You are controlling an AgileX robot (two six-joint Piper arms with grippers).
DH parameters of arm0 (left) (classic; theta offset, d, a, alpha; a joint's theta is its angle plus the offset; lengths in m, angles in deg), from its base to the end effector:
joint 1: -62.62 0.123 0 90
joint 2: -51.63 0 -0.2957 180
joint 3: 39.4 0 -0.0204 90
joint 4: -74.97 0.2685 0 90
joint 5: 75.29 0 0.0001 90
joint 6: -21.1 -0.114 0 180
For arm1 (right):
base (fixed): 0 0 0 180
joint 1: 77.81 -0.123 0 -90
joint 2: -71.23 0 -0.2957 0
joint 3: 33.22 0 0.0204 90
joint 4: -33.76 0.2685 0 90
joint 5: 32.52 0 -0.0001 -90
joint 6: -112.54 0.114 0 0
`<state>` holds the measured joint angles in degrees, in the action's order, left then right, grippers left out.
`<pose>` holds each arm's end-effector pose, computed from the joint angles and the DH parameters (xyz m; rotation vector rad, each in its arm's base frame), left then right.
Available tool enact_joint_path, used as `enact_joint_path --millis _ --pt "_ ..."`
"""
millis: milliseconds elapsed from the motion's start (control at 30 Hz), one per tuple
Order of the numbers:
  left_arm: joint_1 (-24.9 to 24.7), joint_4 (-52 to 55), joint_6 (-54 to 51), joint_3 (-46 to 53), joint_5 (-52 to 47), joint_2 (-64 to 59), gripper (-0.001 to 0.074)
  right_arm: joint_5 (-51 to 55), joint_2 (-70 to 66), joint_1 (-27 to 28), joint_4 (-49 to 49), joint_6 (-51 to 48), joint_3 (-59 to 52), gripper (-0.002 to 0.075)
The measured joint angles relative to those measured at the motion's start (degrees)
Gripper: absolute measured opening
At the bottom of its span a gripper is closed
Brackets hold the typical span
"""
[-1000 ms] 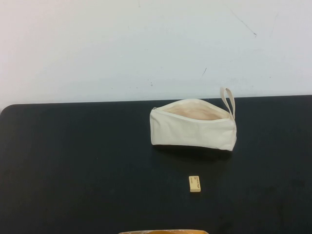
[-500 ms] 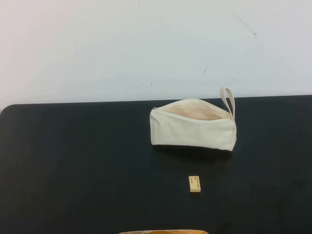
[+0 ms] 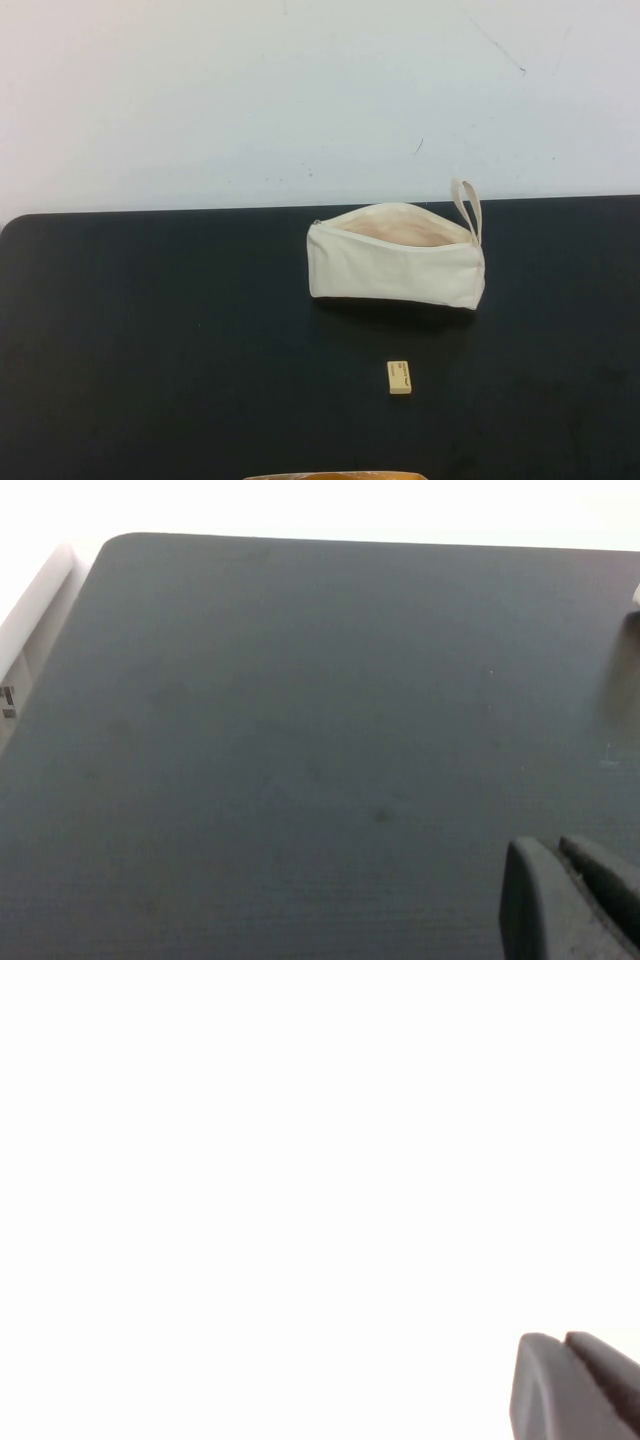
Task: Put eraser into pencil case
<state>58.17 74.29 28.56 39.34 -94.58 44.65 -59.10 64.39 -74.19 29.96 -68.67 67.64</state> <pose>0.0825 -0.0069 0.1697 -0.0557 1.8348 -0.1575 0.0711 -0.0011 0.2552 -0.0359 1.0379 -0.1151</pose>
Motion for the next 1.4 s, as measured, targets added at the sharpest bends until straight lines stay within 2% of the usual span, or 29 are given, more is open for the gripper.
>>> enact_joint_path --millis 167,267,333,433,600,667,900,1067,1267,1400 --pt "0.0 0.0 0.0 0.0 0.0 0.0 -0.0002 -18.22 0.14 0.0 0.0 3.19 0.0 -0.0001" --pt "0.0 0.0 0.0 0.0 0.0 0.0 -0.0002 -22.97 0.18 0.0 0.0 4.95 0.0 0.0" --pt "0.0 0.0 0.0 0.0 0.0 0.0 -0.0002 -22.55 0.18 0.0 -0.13 3.67 0.4 -0.0001" --pt "0.0 0.0 0.0 0.0 0.0 0.0 -0.0002 -15.0 0.18 0.0 -3.13 -0.8 4.3 -0.0001" --pt "0.0 0.0 0.0 0.0 0.0 0.0 -0.0002 7.73 -1.74 0.0 -7.65 -1.43 15.3 -0.0001" --pt "0.0 0.0 0.0 0.0 0.0 0.0 -0.0002 17.69 -7.18 0.0 -7.88 -1.43 20.81 -0.0001" --pt "0.0 0.0 0.0 0.0 0.0 0.0 -0.0002 38.07 -25.75 0.0 -7.88 -1.43 30.53 -0.0001" --pt "0.0 0.0 0.0 0.0 0.0 0.0 -0.0002 46.53 -36.52 0.0 -6.18 -1.06 31.72 -0.0001" --pt "0.0 0.0 0.0 0.0 0.0 0.0 -0.0002 53.3 -42.55 0.0 7.46 5.4 31.87 -0.0001" --pt "0.0 0.0 0.0 0.0 0.0 0.0 -0.0002 53.47 -46.24 0.0 14.58 1.21 32.07 -0.0001"
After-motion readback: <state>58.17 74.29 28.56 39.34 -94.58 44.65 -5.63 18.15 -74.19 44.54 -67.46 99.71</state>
